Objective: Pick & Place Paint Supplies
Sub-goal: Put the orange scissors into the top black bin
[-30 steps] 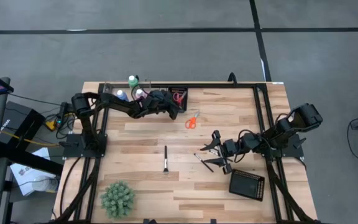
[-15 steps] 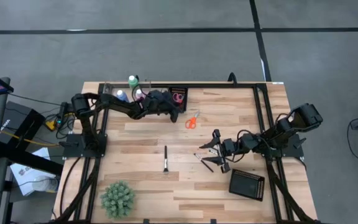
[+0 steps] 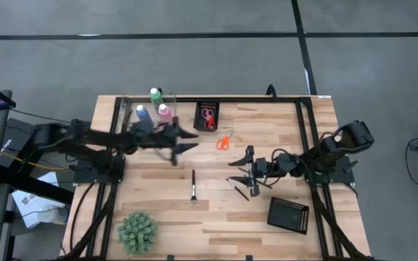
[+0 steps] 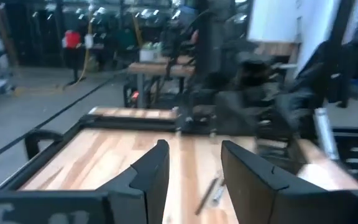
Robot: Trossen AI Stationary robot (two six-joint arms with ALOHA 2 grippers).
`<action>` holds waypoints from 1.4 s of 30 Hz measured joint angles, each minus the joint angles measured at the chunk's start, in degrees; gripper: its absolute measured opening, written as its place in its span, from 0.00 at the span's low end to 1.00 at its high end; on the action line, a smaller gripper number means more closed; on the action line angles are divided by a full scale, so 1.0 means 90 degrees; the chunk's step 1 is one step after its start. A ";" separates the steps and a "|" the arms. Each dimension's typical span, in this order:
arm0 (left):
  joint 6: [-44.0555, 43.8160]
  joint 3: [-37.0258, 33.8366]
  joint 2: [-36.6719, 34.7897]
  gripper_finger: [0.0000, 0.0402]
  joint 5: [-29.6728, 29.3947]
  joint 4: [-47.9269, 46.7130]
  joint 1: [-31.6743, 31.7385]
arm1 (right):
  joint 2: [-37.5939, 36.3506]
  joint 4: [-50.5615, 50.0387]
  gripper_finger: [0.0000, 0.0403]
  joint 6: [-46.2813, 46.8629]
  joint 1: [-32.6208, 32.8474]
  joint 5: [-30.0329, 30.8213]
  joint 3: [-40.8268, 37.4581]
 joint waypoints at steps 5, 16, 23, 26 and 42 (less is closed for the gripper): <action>-0.0062 -0.1243 -0.1727 0.35 -0.0240 -0.0370 -0.0282 | 0.0813 0.0039 0.53 -0.0151 -0.0296 -0.0237 0.0715; -0.0358 -0.2620 -0.4617 0.35 -0.0835 -0.2401 -0.0538 | 0.1754 -0.1612 0.53 0.0277 -0.0885 -0.0727 0.1967; -0.0372 -0.2938 -0.4656 0.35 -0.0940 -0.2568 -0.0482 | 0.0945 -0.4934 0.53 0.0263 -0.1348 -0.0729 0.2484; -0.0378 -0.2938 -0.4539 0.35 -0.0945 -0.2548 -0.0480 | 0.0806 -0.6287 0.53 0.0109 -0.1606 -0.0726 0.2740; -0.0382 -0.2938 -0.4130 0.35 -0.1167 -0.2486 -0.0478 | 0.0976 -0.9373 0.53 -0.0615 -0.2902 -0.1377 0.3567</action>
